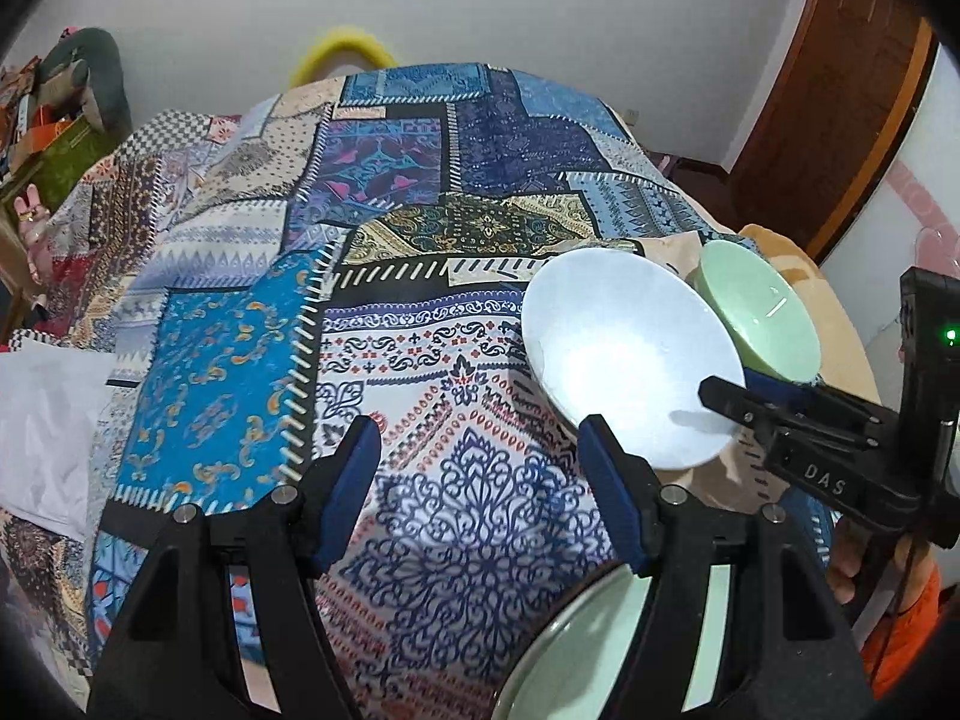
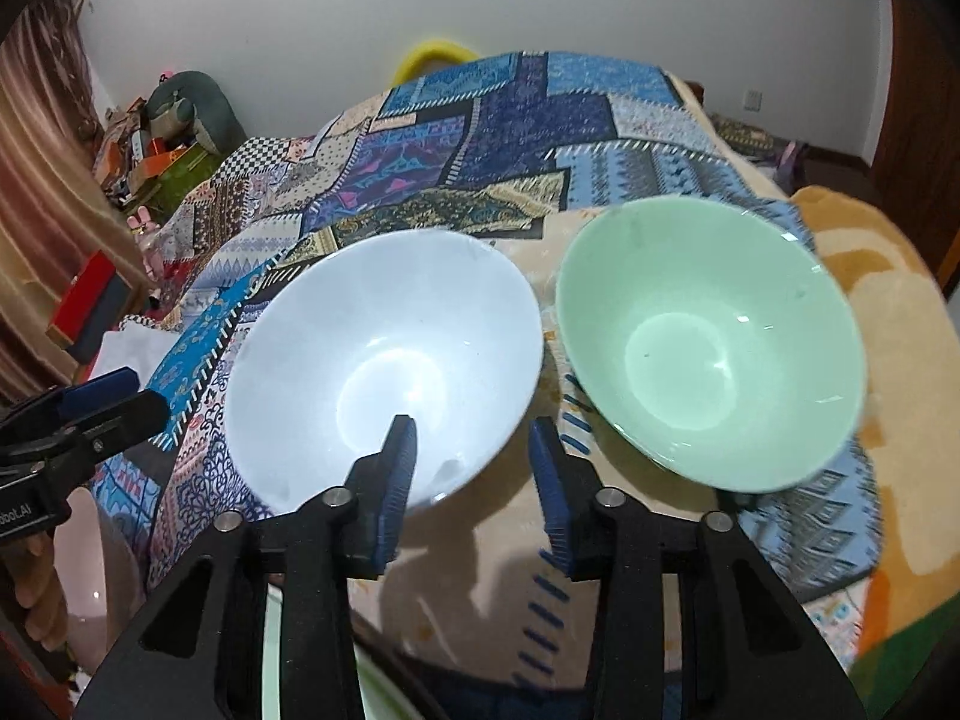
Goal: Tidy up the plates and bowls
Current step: 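Grasp the rim of the white spotted bowl with both grippers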
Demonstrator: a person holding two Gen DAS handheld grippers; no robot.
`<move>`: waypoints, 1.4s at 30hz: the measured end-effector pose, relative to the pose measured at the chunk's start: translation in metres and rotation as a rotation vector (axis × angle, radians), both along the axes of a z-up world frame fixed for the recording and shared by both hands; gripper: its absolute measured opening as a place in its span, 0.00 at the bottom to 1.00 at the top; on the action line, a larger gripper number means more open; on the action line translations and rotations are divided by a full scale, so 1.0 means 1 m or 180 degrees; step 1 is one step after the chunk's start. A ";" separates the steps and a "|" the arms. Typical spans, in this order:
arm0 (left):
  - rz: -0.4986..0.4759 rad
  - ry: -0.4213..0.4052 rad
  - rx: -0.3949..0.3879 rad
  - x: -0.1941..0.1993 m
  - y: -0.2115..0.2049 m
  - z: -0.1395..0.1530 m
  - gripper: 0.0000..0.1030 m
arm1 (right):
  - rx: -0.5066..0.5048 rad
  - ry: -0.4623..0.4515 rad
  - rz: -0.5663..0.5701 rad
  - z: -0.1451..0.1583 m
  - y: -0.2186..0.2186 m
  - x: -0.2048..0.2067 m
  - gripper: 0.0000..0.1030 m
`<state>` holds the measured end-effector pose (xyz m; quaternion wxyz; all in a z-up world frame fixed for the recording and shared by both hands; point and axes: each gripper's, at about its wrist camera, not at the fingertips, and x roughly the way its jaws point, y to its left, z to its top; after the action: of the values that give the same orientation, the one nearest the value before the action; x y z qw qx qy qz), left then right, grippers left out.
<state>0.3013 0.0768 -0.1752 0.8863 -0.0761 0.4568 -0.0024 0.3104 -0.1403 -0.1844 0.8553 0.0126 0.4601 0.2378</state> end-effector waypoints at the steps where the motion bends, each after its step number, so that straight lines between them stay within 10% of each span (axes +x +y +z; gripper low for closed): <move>1: 0.0004 0.0013 -0.0019 0.003 0.000 -0.002 0.66 | 0.0018 0.0025 0.0007 -0.002 0.000 0.002 0.30; 14: 0.0079 0.0074 0.0058 0.025 -0.002 -0.018 0.65 | 0.0095 -0.0004 0.0352 -0.006 0.011 0.003 0.26; 27: -0.0016 0.0331 0.0023 0.039 -0.013 -0.042 0.21 | 0.0229 0.0121 0.0457 -0.007 0.015 0.005 0.26; 42: -0.0029 0.0239 0.0093 0.041 -0.021 -0.039 0.17 | -0.0001 0.0066 0.0300 -0.006 0.022 0.009 0.20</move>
<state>0.3421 0.0557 -0.2137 0.8695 -0.0610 0.4901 0.0031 0.3190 -0.1181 -0.1900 0.8384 -0.0068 0.4690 0.2777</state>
